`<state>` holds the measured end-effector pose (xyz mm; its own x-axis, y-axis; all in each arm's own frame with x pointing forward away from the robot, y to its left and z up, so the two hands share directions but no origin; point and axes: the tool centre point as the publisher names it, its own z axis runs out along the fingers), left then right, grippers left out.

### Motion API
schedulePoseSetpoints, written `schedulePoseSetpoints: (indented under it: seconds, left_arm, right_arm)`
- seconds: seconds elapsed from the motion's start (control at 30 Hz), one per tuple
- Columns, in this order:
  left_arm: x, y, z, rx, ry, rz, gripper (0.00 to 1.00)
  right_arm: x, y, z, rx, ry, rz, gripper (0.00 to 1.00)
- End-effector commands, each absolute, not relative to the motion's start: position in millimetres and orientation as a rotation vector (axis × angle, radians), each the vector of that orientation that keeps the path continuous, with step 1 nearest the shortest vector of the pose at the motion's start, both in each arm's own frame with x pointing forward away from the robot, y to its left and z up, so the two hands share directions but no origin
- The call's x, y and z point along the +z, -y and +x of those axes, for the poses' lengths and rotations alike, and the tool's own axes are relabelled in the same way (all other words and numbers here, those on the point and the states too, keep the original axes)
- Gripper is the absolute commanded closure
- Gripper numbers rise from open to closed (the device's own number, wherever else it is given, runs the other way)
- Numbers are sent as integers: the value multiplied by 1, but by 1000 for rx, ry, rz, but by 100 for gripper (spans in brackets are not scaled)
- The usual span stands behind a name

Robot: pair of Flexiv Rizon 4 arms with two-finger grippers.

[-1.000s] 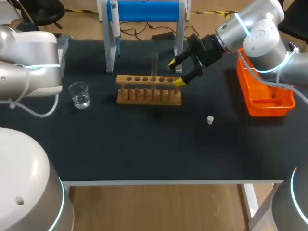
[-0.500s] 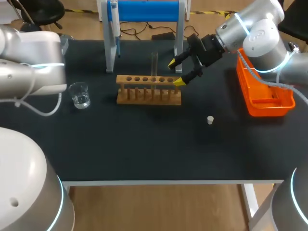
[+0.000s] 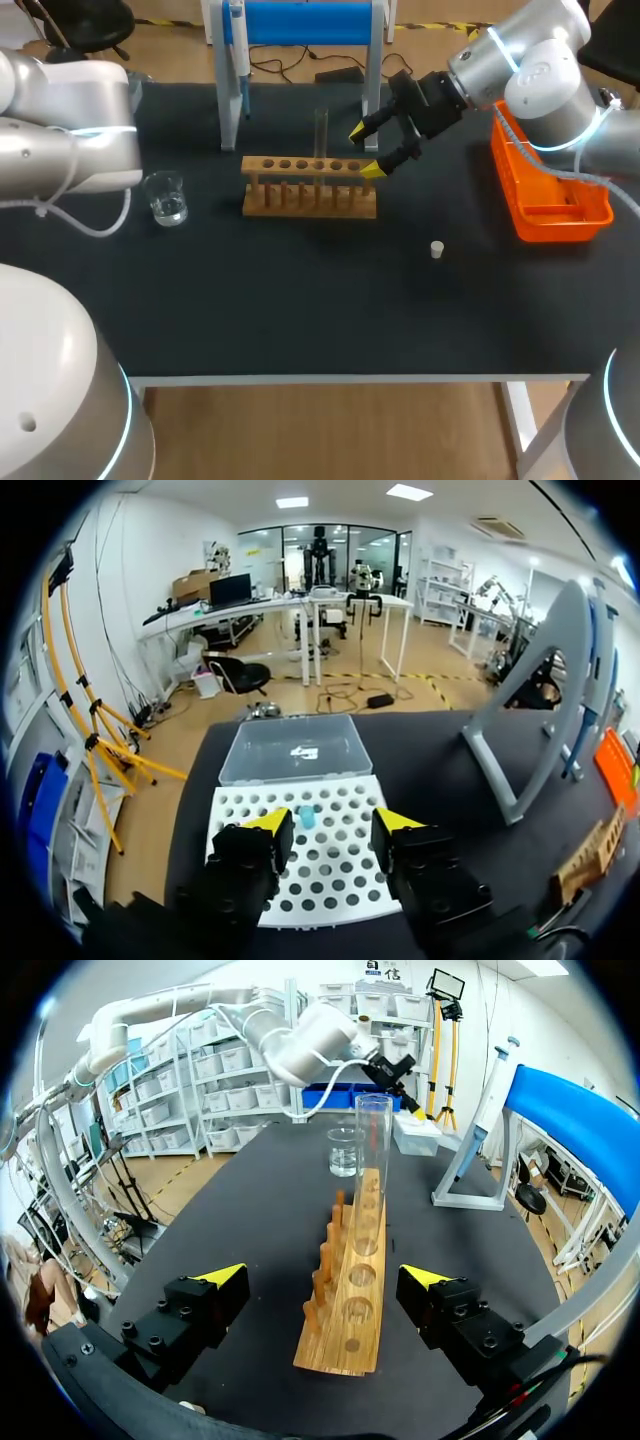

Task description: Invert the test tube, pick up the pipette, mount the tip to pipette, aspirate from beaker and dispense into the tube, eject the tip, return the pipette, and cap with the stopper.

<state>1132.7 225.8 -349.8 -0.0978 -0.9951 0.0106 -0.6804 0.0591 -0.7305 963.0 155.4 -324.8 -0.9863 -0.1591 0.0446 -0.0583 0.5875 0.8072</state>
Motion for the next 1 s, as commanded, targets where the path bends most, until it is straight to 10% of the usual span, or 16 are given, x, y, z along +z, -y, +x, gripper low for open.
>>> schedulePoseSetpoints:
  seconds: [0.03,1.0]
  left_arm:
    - [-353,-227,1136,-808,-1827,-1674,52]
    - [-361,-234,1141,-824,-1790,-1729,57]
  right_arm:
    - [-324,-154,963,-1362,2698,186,0]
    - [-324,-154,963,-1362,2698,186,0]
